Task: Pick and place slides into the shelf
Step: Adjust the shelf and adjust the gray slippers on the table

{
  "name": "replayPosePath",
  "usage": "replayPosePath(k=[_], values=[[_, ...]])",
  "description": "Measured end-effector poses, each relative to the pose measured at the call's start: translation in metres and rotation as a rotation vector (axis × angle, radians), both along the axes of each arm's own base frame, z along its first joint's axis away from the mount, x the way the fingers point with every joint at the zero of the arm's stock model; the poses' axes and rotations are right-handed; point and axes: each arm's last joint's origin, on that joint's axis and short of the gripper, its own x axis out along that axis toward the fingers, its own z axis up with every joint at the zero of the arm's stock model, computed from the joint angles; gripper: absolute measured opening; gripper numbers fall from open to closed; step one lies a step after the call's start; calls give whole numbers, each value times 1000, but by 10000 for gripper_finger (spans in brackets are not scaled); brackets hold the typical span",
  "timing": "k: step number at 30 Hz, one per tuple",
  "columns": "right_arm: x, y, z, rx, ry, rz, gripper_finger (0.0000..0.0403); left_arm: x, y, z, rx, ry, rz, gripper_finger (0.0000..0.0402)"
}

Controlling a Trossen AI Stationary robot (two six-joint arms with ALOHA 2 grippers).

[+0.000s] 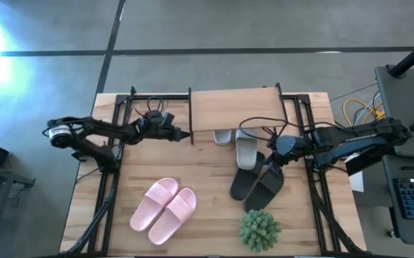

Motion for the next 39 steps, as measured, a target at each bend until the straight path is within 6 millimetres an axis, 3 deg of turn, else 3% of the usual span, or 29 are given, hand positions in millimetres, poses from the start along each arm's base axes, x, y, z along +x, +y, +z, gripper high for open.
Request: replayPosePath(k=[5,10,14,23,29,39], values=[[-3,-1,3,15,-26,-41,9,-12,-4,-1,17,26,67,0],[4,8,-4,51,26,98,9,-24,-6,4,57,61,191,0],[17,15,-12,-20,33,216,8,-30,-8,11,95,65,217,0],[49,20,-35,-102,35,309,8,-33,-9,16,111,54,227,0],[63,20,-52,-248,81,267,8,-32,-9,12,102,82,224,0],[71,11,-68,-334,160,186,8,-32,-9,12,121,88,218,0]])
